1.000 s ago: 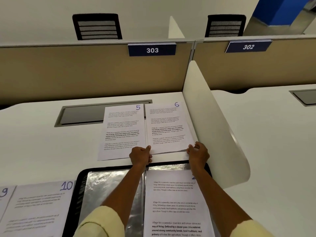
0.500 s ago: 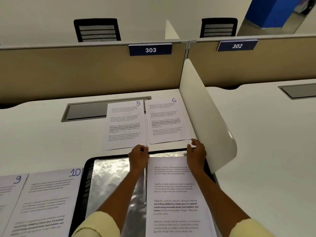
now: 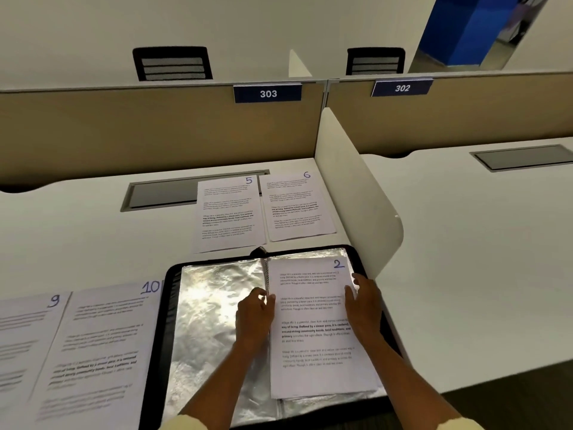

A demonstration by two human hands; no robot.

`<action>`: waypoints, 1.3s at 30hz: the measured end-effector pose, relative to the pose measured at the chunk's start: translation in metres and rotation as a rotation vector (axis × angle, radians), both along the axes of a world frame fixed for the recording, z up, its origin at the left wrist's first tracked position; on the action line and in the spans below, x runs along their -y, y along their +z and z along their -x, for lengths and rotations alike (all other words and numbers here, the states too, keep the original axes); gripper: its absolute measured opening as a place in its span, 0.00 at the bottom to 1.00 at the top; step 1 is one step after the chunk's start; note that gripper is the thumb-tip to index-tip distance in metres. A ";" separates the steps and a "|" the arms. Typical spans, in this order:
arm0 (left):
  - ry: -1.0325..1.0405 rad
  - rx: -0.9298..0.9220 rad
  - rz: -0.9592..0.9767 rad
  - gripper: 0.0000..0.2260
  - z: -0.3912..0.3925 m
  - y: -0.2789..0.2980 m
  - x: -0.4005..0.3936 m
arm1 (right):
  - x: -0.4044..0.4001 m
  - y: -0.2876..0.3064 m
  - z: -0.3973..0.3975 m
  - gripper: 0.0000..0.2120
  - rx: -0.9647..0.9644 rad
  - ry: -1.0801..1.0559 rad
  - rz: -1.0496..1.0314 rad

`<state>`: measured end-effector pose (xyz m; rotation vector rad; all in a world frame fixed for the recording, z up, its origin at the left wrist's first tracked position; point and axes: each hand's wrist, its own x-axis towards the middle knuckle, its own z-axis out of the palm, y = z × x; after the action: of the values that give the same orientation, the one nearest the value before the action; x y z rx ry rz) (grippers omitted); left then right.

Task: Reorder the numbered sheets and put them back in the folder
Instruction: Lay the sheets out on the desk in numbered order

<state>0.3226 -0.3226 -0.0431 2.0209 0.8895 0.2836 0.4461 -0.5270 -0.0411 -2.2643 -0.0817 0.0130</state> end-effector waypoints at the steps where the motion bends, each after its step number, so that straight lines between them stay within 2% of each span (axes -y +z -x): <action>1: 0.005 -0.006 -0.009 0.08 0.006 0.001 0.003 | 0.004 0.001 0.005 0.15 0.013 0.002 0.017; 8: 0.004 -0.105 -0.046 0.11 0.045 0.002 0.023 | 0.026 -0.009 0.040 0.16 -0.057 0.006 0.107; 17: -0.052 -0.214 0.001 0.15 0.075 0.001 0.042 | 0.037 -0.009 0.076 0.23 -0.162 -0.001 0.268; 23: -0.045 -0.207 0.075 0.14 0.081 0.007 0.046 | 0.036 -0.002 0.083 0.18 -0.167 -0.067 0.062; 28: -0.054 -0.191 0.120 0.11 0.083 0.006 0.043 | 0.038 0.018 0.084 0.02 -0.175 -0.161 -0.054; 36: -0.054 -0.151 0.182 0.09 0.084 0.005 0.032 | 0.039 0.026 0.090 0.05 -0.092 -0.199 -0.070; 39: -0.060 -0.124 0.224 0.09 0.084 0.004 0.026 | 0.040 0.030 0.091 0.06 -0.075 -0.215 -0.137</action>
<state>0.2386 -0.3488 -0.0395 1.8673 0.8932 0.0234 0.3553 -0.5668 -0.0108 -2.1227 0.1956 -0.0209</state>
